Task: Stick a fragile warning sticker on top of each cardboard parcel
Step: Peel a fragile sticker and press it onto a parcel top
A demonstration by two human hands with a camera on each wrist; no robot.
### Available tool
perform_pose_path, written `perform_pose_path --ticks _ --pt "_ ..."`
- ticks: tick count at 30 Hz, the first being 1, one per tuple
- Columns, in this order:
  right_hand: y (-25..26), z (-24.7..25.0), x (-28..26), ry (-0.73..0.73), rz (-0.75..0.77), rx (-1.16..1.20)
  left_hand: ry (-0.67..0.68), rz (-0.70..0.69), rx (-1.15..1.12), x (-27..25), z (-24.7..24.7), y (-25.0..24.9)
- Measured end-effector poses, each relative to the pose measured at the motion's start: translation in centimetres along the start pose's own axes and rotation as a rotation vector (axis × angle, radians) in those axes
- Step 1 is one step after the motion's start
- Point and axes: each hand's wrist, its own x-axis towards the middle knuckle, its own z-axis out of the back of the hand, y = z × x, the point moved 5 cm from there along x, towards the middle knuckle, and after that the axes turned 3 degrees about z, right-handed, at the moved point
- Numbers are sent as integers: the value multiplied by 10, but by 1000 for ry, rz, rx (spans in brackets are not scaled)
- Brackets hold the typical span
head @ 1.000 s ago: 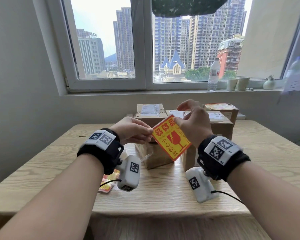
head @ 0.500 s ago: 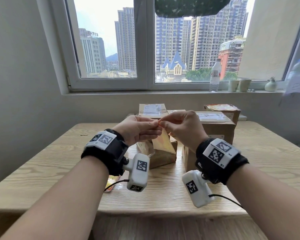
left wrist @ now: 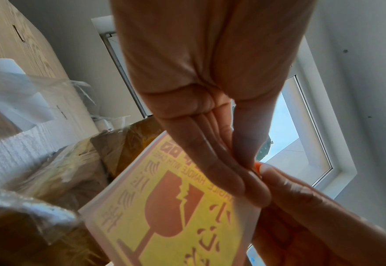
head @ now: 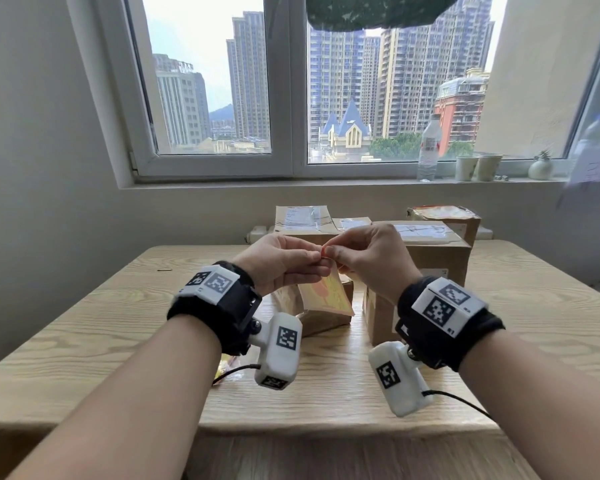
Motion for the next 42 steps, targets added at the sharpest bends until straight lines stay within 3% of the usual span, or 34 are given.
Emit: perform_pose_path --ticks 10,28,35,42 --pt "-5 -2 -1 29 -23 39 -32 -18 72 3 0 4" --pt "-3 3 -6 26 -87 102 24 -52 148 7 -4 1" --pt "-2 0 -7 41 -145 141 -63 -30 230 6 -3 -2" --pt "10 2 -6 63 -129 183 -231 -45 101 6 16 -3"
